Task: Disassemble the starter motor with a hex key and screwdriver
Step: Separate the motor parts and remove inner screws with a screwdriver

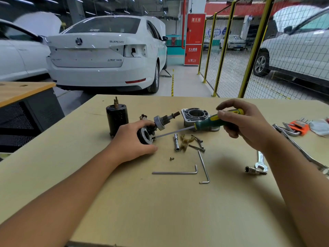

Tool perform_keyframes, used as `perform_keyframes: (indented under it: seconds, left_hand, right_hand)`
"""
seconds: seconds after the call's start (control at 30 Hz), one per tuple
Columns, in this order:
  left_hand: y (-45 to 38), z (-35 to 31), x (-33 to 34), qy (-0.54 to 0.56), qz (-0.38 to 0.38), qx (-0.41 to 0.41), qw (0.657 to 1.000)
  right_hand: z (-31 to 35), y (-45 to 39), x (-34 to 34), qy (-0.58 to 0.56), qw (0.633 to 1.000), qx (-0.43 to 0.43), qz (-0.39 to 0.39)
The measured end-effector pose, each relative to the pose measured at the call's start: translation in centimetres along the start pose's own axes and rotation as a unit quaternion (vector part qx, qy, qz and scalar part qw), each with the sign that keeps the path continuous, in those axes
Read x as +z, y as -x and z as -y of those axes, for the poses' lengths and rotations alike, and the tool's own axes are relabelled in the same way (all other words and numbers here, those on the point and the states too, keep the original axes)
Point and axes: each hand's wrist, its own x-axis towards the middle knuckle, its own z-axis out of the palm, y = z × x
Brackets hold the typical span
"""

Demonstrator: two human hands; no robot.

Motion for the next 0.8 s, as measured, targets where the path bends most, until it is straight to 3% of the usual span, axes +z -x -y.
perform_keyframes:
  seconds: [0.5, 0.67, 0.8]
  left_hand:
    - [0.09, 0.21, 0.28, 0.019, -0.011, -0.009, 1.0]
    - [0.05, 0.24, 0.27, 0.018, -0.008, -0.014, 1.0]
    - [0.01, 0.24, 0.21, 0.017, -0.001, -0.017, 1.0]
  right_hand:
    - [0.12, 0.34, -0.57, -0.026, 0.998, 0.019, 0.051]
    - [0.17, 0.33, -0.13, 0.072, 0.997, 0.012, 0.015]
    - [0.07, 0.26, -0.56, -0.012, 0.999, 0.021, 0.023]
